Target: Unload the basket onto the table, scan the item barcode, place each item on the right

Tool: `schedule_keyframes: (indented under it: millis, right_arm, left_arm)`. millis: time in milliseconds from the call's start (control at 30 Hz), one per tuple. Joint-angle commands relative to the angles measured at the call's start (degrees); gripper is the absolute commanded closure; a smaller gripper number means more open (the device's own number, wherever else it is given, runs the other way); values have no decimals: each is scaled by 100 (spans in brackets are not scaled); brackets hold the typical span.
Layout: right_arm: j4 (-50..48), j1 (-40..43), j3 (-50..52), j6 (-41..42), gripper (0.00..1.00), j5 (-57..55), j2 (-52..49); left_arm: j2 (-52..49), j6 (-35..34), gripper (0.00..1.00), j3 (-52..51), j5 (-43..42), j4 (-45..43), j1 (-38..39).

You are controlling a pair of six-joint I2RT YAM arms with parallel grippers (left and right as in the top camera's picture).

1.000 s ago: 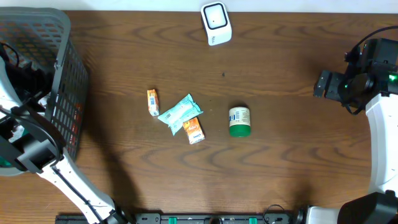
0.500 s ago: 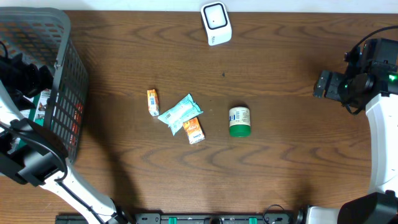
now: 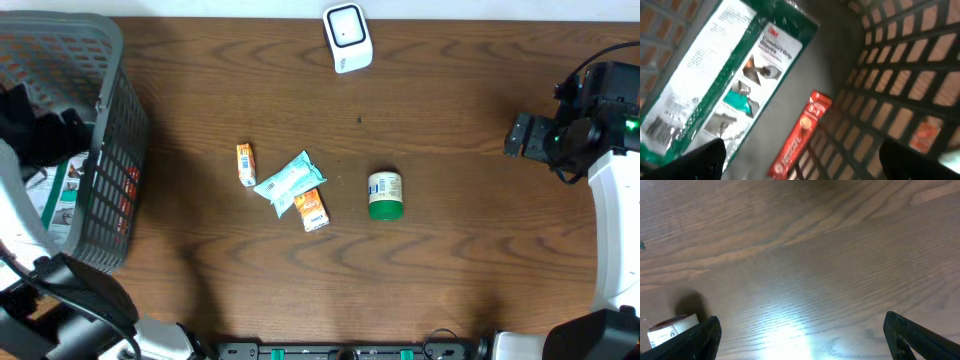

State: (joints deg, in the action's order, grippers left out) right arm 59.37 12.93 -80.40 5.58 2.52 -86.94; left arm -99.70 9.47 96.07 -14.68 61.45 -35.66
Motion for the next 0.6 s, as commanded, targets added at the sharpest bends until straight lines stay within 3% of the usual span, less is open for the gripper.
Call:
schedule_keyframes:
  millis: [0,133,400,567]
  right_arm:
    - [9,0,-39,-52,1,-55,-7]
    - [9,0,-42,-52,1,-55,-7]
    - [9,0,-39,-52,1,-55,-7]
    - [9,0,-39,-52,1,-55,-7]
  left_arm:
    - [-269,33,2,-1132,-33,-916,-11]
    - [-673,66,2,-1429,-33,-1255,-4]
    - [-1539,732,2,-1429,-284,-1027,-4]
    - [-1808,809,1,-1429,-264,-1067,0]
